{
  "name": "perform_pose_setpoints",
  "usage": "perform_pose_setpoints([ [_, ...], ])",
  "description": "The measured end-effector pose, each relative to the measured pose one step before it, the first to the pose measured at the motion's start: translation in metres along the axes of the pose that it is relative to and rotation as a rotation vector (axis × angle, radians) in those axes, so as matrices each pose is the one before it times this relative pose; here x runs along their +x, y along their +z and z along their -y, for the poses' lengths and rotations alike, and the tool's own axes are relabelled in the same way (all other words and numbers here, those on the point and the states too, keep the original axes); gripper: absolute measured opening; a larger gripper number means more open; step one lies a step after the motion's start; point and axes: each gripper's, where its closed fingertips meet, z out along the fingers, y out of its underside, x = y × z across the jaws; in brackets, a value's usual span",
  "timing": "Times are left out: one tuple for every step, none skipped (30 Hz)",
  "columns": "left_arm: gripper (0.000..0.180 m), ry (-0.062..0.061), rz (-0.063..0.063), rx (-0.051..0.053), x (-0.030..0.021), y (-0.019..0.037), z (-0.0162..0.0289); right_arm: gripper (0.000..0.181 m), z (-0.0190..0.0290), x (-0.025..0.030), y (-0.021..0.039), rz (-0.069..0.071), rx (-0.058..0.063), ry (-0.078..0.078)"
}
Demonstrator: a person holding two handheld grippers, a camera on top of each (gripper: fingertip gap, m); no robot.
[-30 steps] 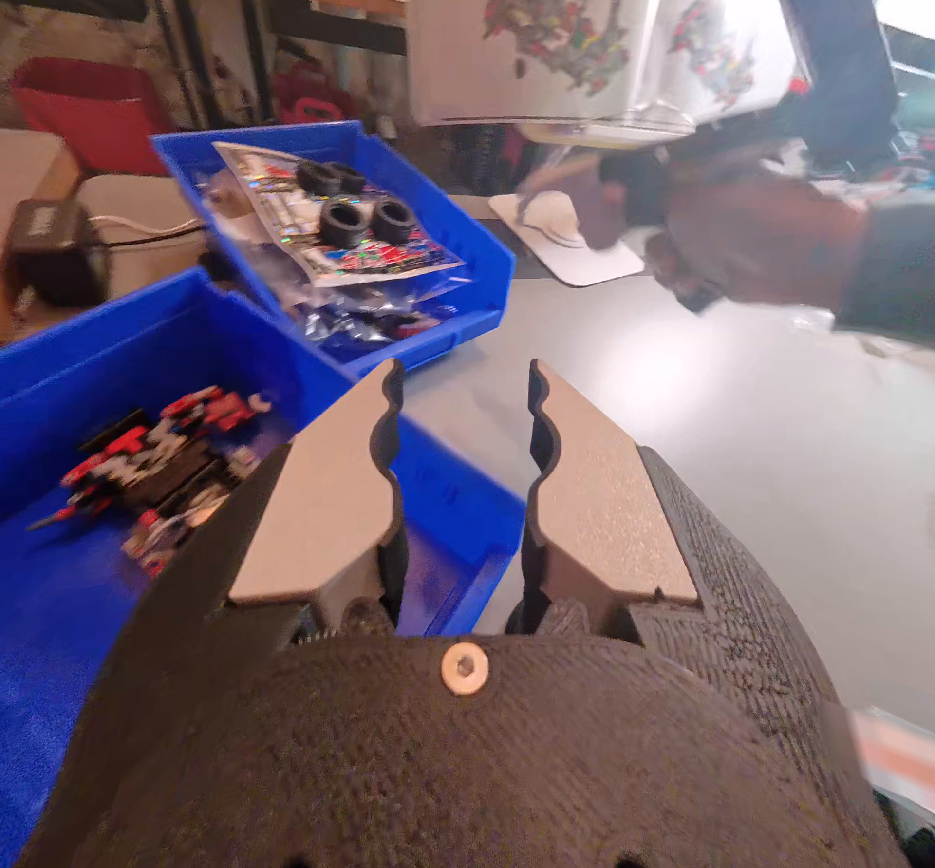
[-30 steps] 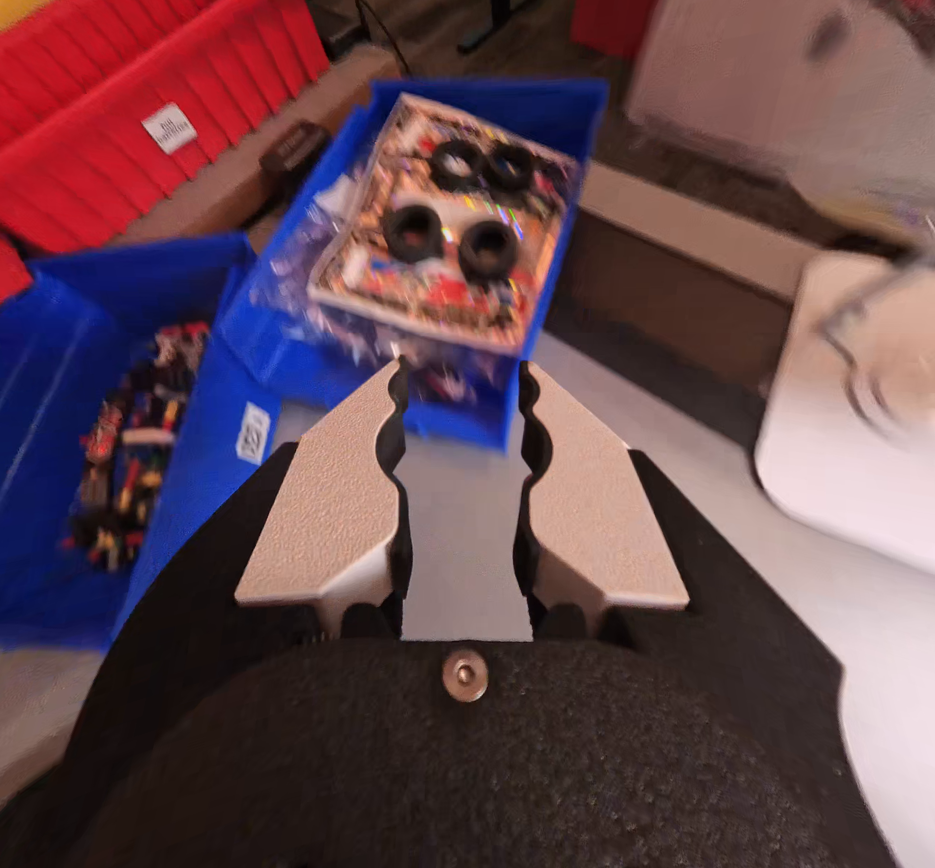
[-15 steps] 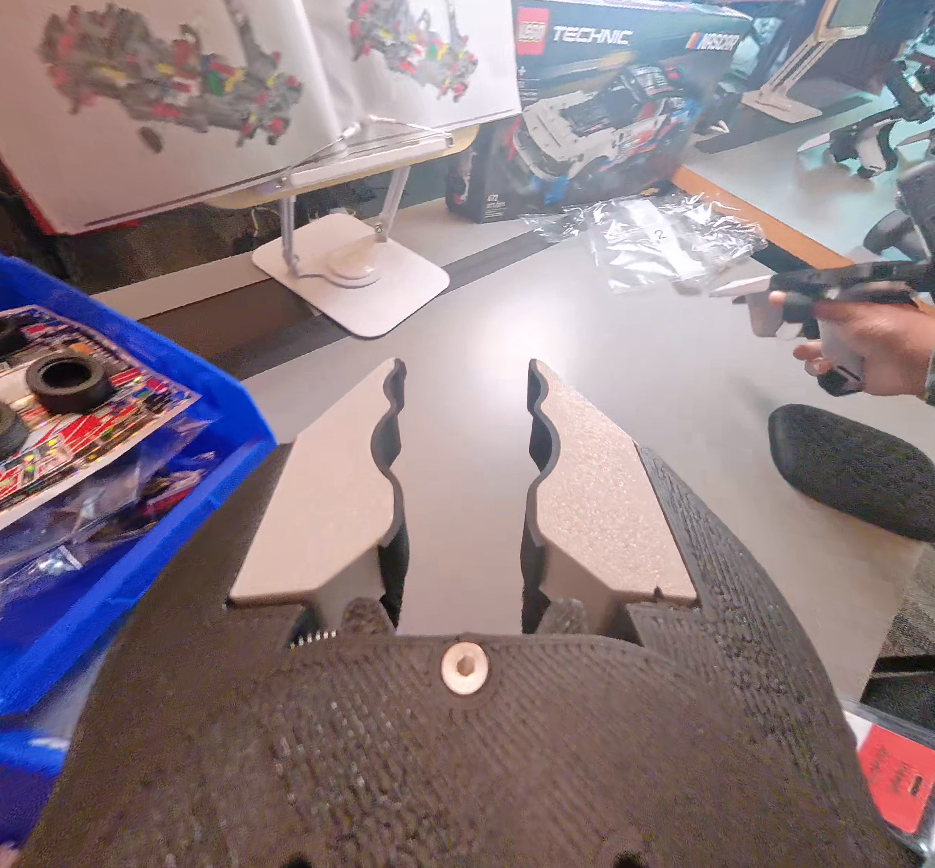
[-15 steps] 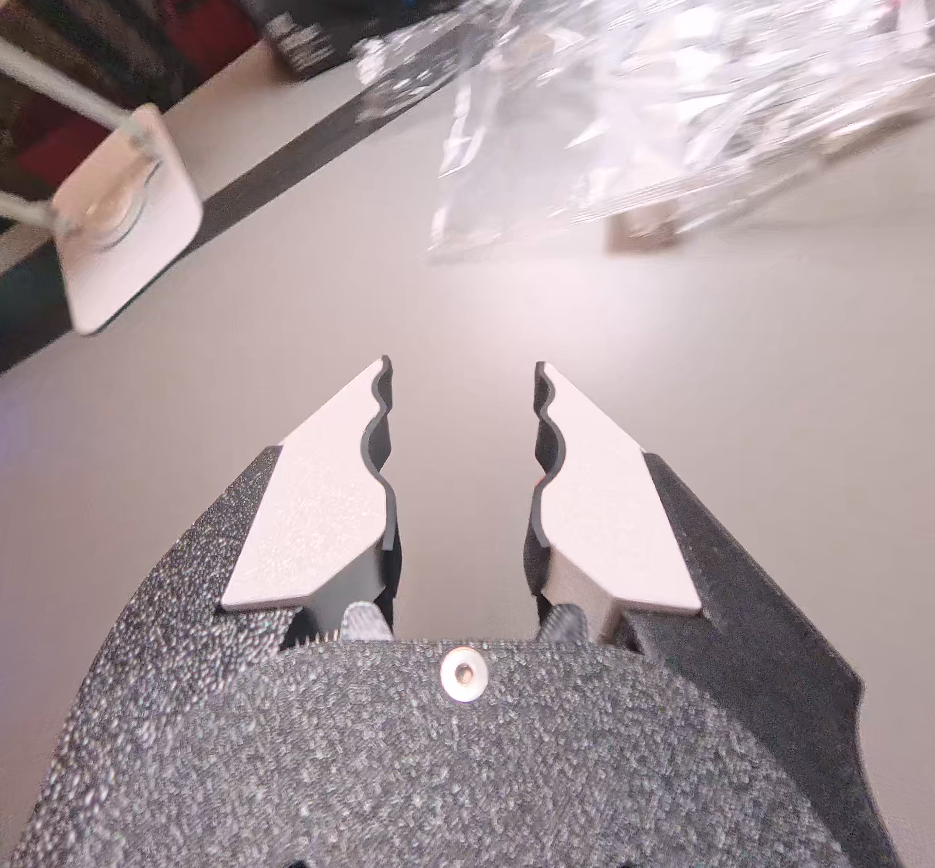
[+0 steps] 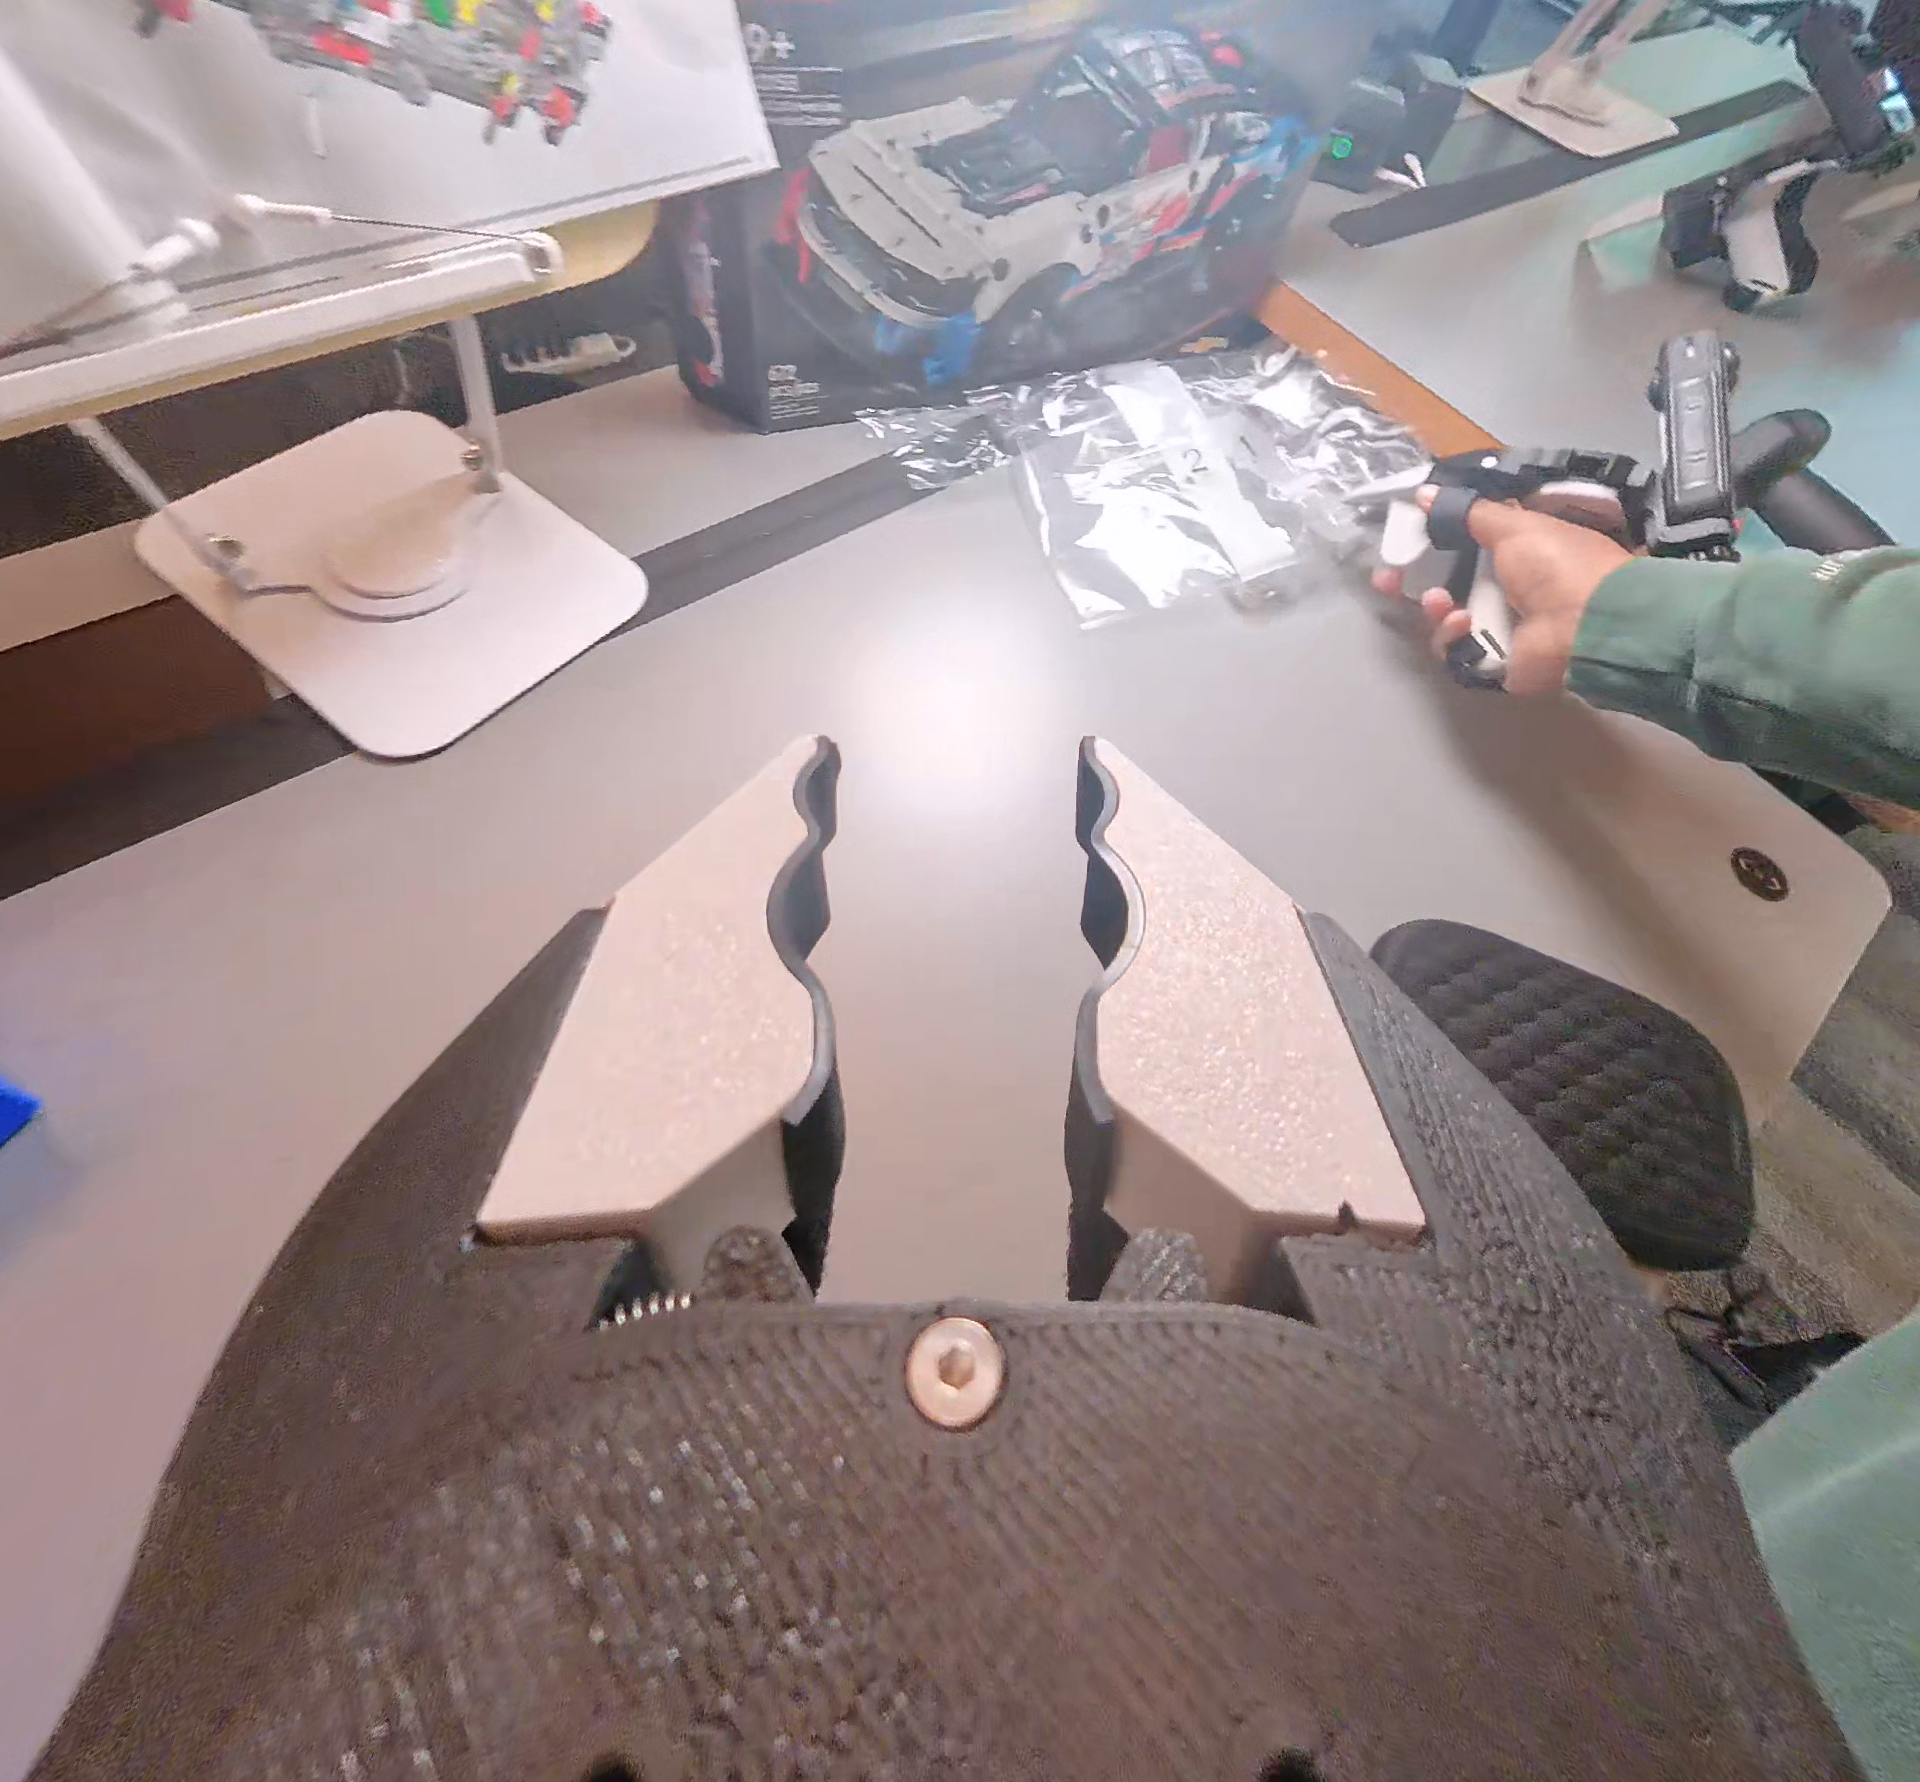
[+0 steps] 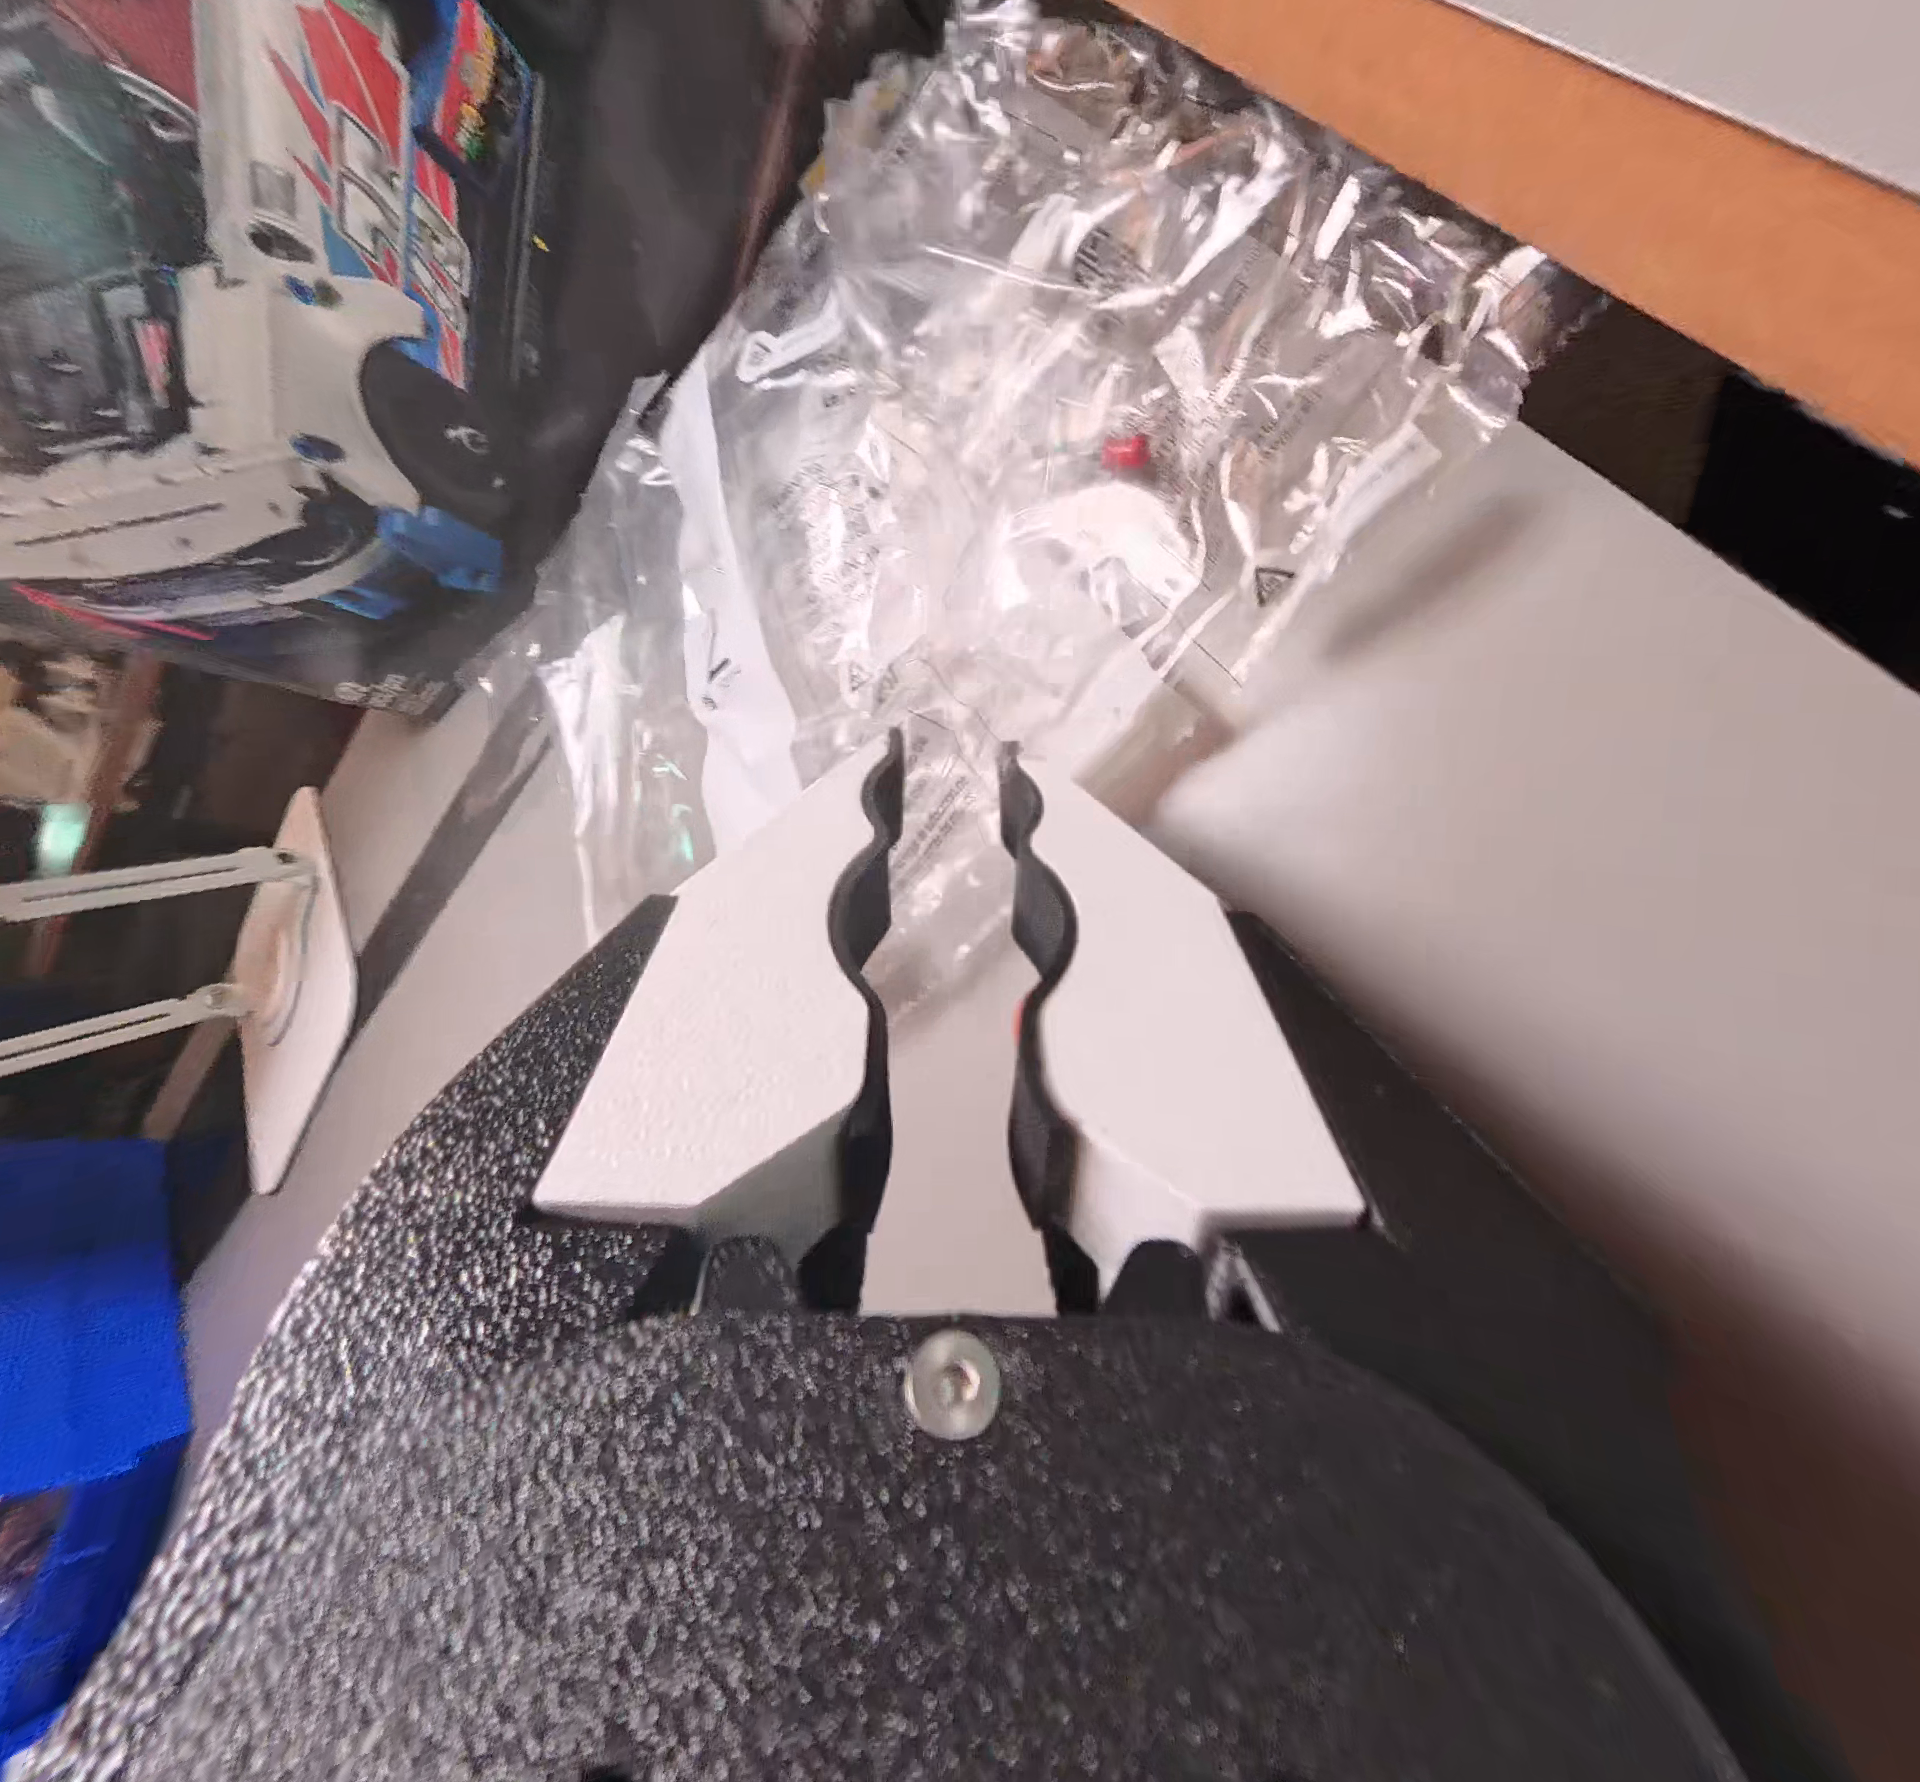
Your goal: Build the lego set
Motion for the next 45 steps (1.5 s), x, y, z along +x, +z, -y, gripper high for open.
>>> perform_pose_setpoints([
  [0.045,0.0059,-0.0102,-0.0074,0.00782,0.00695,0.00142,0.01,0.00346,-0.0055,-0.00016,0.0436,0.0045,0.0128],
  [0.044,0.006,-0.0108,-0.007,0.00702,0.0069,0.00163,0.007,0.00449,-0.00533,-0.00145,0.0388,0.0121,0.0129],
  [0.044,0.0069,-0.0107,-0.0068,0.00648,0.00676,0.00181,0.004,0.00542,-0.00447,-0.00235,0.0327,0.0154,0.0076],
  [0.044,0.0072,-0.011,-0.0058,0.00593,0.00663,0.0021,0.002,0.00648,-0.00271,-0.0027,0.0211,0.0175,0.0051],
  [0.044,0.0067,-0.0121,-0.0043,0.00563,0.0062,0.00224,0.002,0.00762,-0.00035,-0.00261,0.0097,0.0175,0.0046],
  [0.044,0.0062,-0.0124,-0.0038,0.00528,0.0059,0.00209,0.001,0.00901,0.00169,-0.00239,0.0009,0.0227,0.0047],
  [0.044,0.0061,-0.0119,-0.0038,0.00496,0.00566,0.00177,0.001,0.00908,0.00248,-0.00147,-0.0002,0.0195,0.0075],
  [0.044,0.0054,-0.0108,-0.0035,0.00448,0.00516,0.00147,0.0,0.00771,0.00337,-0.00008,-0.0044,0.0093,0.0044],
  [0.044,0.0044,-0.0096,-0.0028,0.00414,0.0047,0.00144,0.0,0.00459,0.00514,0.00153,-0.0142,-0.009,-0.0015],
  [0.044,0.0039,-0.0084,-0.002,0.00382,0.00416,0.00137,0.0,0.00071,0.00856,0.00275,-0.035,-0.0298,-0.0068],
  [0.044,0.0042,-0.0072,-0.0015,0.00336,0.00352,0.00132,0.0,0.00083,0.01002,0.00255,-0.0444,-0.0209,-0.0115],
  [0.044,0.0048,-0.0055,-0.0011,0.00279,0.003,0.00123,0.001,0.00097,0.01032,0.002,-0.0498,-0.0111,-0.0103],
  [0.044,0.0046,-0.0032,-0.0005,0.00192,0.00239,0.00115,0.003,-0.00072,0.00642,0.00239,-0.0273,-0.0174,-0.0097],
  [0.044,0.0029,-0.0015,-0.0002,0.00114,0.00179,0.00095,0.006,-0.00218,0.00287,0.00246,-0.0104,-0.0195,-0.0136],
  [0.044,0.0006,-0.0009,-0.0005,0.00049,0.00139,0.00057,0.011,-0.00356,0.0038,0.00175,-0.0245,-0.0247,-0.0219],
  [0.044,-0.0008,0.001,-0.0008,-0.0005,0.00101,0.00011,0.016,-0.00188,0.00333,-0.00015,-0.0289,-0.0087,-0.0309],
  [0.044,-0.0012,0.0028,-0.001,-0.00112,0.00058,-0.00021,0.021,-0.00096,0.00336,-0.00228,-0.0328,0.0003,-0.0337],
  [0.044,-0.0016,0.0042,-0.0006,-0.00177,0.00012,-0.00036,0.027,-0.00056,0.00226,-0.00407,-0.0246,0.0035,-0.0312],
  [0.044,-0.0031,0.0056,0.0008,-0.00215,-0.00022,-0.00038,0.029,0.00041,0.00135,-0.00601,-0.0184,0.012,-0.0285],
  [0.044,-0.0048,0.006,0.0014,-0.00246,-0.00034,-0.00056,0.031,0.0012,0.00244,-0.00797,-0.0269,0.0179,-0.031],
  [0.044,-0.0049,0.006,0.0015,-0.00241,-0.00049,-0.00064,0.033,0.003,0.00248,-0.00964,-0.0311,0.028,-0.043],
  [0.044,-0.0037,0.0057,0.0011,-0.00228,-0.00044,-0.00092,0.035,0.0039,0.00189,-0.0102,-0.0335,0.0304,-0.0535],
  [0.044,-0.0027,0.0049,0.0005,-0.00199,-0.00023,-0.00089,0.037,0.00379,0.00016,-0.00958,-0.0279,0.0244,-0.0558],
  [0.044,-0.0031,0.0033,0.0008,-0.00167,-0.00004,-0.00088,0.04,0.00402,-0.00141,-0.00864,-0.0223,0.0196,-0.0525],
  [0.044,-0.004,0.0014,0.001,-0.00126,-0.00002,-0.00063,0.042,0.00614,-0.00456,-0.00801,-0.0121,0.0217,-0.0609],
  [0.043,-0.0036,0.0008,0.0007,-0.0009,0.00004,-0.00066,0.044,0.00902,-0.00822,-0.0069,-0.0028,0.0283,-0.0794],
  [0.043,-0.0021,0.0004,0.0016,-0.00072,0.0,-0.00028,0.042,0.01127,-0.01485,-0.00502,0.0238,0.0316,-0.0912],
  [0.043,-0.0006,-0.0007,0.0022,-0.00034,-0.00007,-0.00009,0.042,0.01212,-0.02294,-0.00147,0.0608,0.028,-0.0868],
  [0.043,0.0025,-0.0009,0.0019,-0.0003,-0.0001,0.00018,0.042,0.01138,-0.02747,0.00305,0.0782,0.0177,-0.0781],
  [0.043,0.0072,0.0009,0.0023,-0.00052,-0.00027,0.00029,0.045,0.00981,-0.0301,0.0082,0.0902,0.0046,-0.0817],
  [0.043,0.0096,0.0035,0.0027,-0.0011,-0.00046,0.00047,0.05,0.00846,-0.02783,0.01297,0.0781,-0.0042,-0.0869],
  [0.043,0.0071,0.0046,0.0028,-0.00137,-0.00094,0.00061,0.052,0.00825,-0.02388,0.01663,0.0598,-0.0017,-0.0876],
  [0.043,0.0023,0.0051,0.0048,-0.00163,-0.00163,0.00106,0.051,0.00851,-0.02141,0.01942,0.0546,0.003,-0.0836],
  [0.043,-0.0008,0.0067,0.0061,-0.00195,-0.00242,0.00103,0.051,0.00648,-0.0183,0.02173,0.0492,-0.0112,-0.08],
  [0.043,-0.0012,0.0074,0.0027,-0.00218,-0.00293,-0.00002,0.051,0.00463,-0.01555,0.02288,0.0452,-0.0238,-0.0896],
  [0.043,0.0005,0.0084,-0.0017,-0.00256,-0.00335,-0.00126,0.052,0.00299,-0.01071,0.02325,0.0266,-0.0309,-0.1034],
  [0.043,0.0027,0.0106,-0.0039,-0.00305,-0.00397,-0.00217,0.053,0.00152,-0.00823,0.02237,0.0192,-0.0351,-0.1143],
  [0.043,0.0038,0.0126,-0.0052,-0.0037,-0.0043,-0.00283,0.053,0.00219,-0.0061,0.01988,0.0129,-0.03,-0.1064],
  [0.043,0.0027,0.0145,-0.0062,-0.00422,-0.00442,-0.00335,0.053,0.00313,-0.0054,0.01663,0.0143,-0.0228,-0.0966],
  [0.043,-0.0009,0.0164,-0.0066,-0.00491,-0.00431,-0.00379,0.051,0.00321,-0.00267,0.0137,0.0011,-0.0207,-0.089],
  [0.043,-0.0064,0.0162,-0.0059,-0.00508,-0.00408,-0.00384,0.043,0.00201,-0.00148,0.01129,-0.0031,-0.0195,-0.075],
  [0.043,-0.0108,0.0137,-0.0044,-0.00465,-0.00352,-0.00351,0.029,-0.00053,-0.00144,0.00942,-0.0008,-0.0282,-0.0556],
  [0.043,-0.0107,0.0105,-0.0033,-0.00394,-0.00287,-0.00294,0.014,0.00036,0.00053,0.00632,-0.014,-0.0136,-0.0408],
  [0.043,-0.006,0.007,-0.0032,-0.00292,-0.00192,-0.00232,0.0,0.00292,0.00205,0.00223,-0.0231,0.0115,-0.0319],
  [0.043,-0.0011,0.0046,-0.0024,-0.00222,-0.00092,-0.00146,0.0,0.00453,0.00344,-0.00142,-0.0277,0.0252,-0.0204],
])
